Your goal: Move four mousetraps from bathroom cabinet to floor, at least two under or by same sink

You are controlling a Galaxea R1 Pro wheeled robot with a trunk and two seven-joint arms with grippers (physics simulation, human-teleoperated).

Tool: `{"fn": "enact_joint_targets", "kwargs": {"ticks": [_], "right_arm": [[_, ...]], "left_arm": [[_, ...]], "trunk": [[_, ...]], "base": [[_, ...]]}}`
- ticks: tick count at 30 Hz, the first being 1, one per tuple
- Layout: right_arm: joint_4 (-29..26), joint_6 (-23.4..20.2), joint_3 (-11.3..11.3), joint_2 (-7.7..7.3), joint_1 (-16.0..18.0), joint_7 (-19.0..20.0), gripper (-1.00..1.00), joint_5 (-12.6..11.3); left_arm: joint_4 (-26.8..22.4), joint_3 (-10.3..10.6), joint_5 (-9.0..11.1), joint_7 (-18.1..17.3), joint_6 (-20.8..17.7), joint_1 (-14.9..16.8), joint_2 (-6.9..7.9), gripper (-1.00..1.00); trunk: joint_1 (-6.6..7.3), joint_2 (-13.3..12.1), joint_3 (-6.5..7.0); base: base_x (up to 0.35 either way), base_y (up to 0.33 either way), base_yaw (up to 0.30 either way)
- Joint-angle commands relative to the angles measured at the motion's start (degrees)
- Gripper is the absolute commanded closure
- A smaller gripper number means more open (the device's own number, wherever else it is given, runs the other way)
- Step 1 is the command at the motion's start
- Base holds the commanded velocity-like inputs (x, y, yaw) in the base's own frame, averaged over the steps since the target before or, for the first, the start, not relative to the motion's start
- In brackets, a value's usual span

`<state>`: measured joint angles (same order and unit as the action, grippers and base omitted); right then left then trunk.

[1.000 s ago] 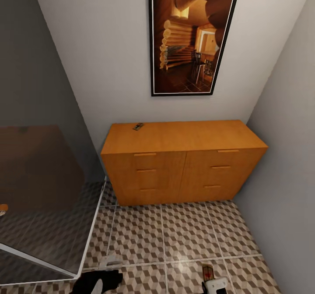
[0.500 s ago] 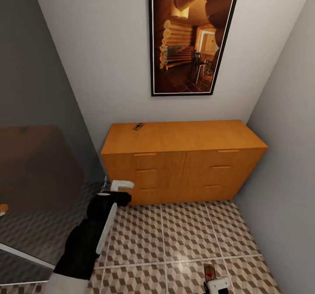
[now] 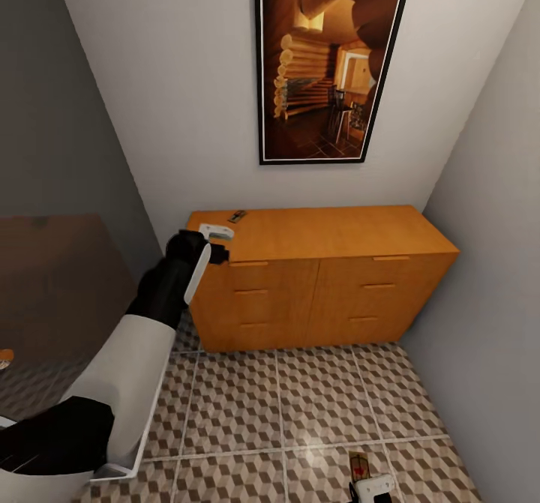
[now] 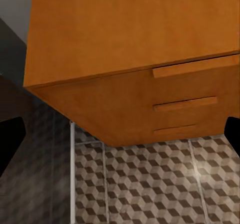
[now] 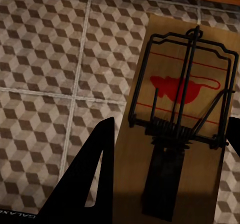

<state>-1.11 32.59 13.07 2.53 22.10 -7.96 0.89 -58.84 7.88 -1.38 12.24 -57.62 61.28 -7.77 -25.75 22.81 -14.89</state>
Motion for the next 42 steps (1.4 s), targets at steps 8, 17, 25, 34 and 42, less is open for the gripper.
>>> {"fn": "enact_joint_targets", "kwargs": {"ticks": [8,17,25,34,42], "right_arm": [[0.1,0.1,0.5,0.02,0.1,-0.3,1.0,0.0],[0.1,0.1,0.5,0.02,0.1,-0.3,1.0,0.0],[0.1,0.1,0.5,0.02,0.1,-0.3,1.0,0.0],[0.1,0.1,0.5,0.02,0.1,-0.3,1.0,0.0],[0.1,0.1,0.6,0.02,0.1,-0.3,1.0,0.0]], "left_arm": [[-1.1,-0.3,-0.1,-0.2,-0.9,0.5,2.07,-1.0],[-5.0,0.0,-0.1,-0.5,-1.1,0.5,2.26,-1.0],[-5.5,0.1,-0.1,-0.6,-1.1,0.5,2.32,-1.0],[-6.0,1.0,-0.3,-8.8,-1.0,0.6,4.37,-1.0],[-6.2,1.3,-0.4,-10.8,-1.0,0.6,5.03,-1.0]], "trunk": [[-0.03,0.1,-0.11],[-0.03,0.1,-0.11],[-0.03,0.1,-0.11],[-0.03,0.1,-0.11],[-0.03,0.1,-0.11]], "base": [[0.0,0.0,0.0],[0.0,0.0,0.0],[0.0,0.0,0.0],[0.0,0.0,0.0],[0.0,0.0,0.0]]}}
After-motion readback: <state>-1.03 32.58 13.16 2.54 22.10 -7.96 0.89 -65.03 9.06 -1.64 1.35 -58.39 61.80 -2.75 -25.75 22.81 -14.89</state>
